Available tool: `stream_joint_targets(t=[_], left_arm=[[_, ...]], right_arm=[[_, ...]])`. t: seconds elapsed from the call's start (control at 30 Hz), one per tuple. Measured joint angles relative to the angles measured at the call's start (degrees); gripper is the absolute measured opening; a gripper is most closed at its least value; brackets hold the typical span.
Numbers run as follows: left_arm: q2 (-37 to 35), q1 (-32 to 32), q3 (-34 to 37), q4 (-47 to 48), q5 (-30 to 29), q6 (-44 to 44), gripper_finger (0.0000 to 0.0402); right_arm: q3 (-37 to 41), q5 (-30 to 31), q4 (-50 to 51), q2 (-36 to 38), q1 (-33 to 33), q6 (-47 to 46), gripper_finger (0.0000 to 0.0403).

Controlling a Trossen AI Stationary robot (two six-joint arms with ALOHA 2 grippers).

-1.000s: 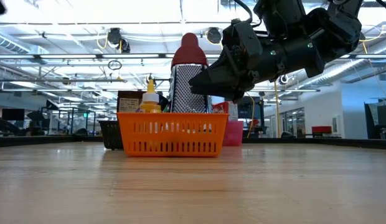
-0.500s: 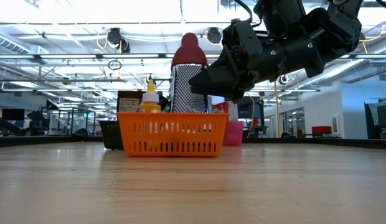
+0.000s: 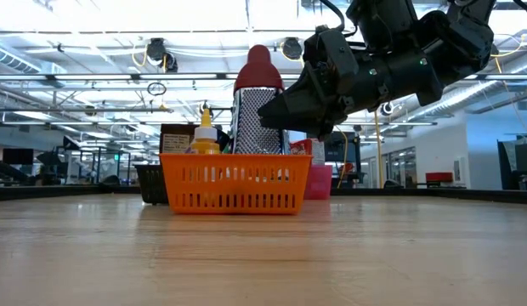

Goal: Pick & Place Kitchen Items
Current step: Put the blue cereal box into the pink bin

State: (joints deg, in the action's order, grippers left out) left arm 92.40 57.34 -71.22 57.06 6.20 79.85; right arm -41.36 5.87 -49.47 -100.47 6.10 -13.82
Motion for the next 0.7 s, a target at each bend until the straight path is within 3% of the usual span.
stream_joint_targets(t=[0.7], left_arm=[[0.02,1.45,0.0,0.8,2.43,-5.14,0.0257]], right_arm=[[0.0,0.0,0.0,0.0,0.0,0.0,0.0122]])
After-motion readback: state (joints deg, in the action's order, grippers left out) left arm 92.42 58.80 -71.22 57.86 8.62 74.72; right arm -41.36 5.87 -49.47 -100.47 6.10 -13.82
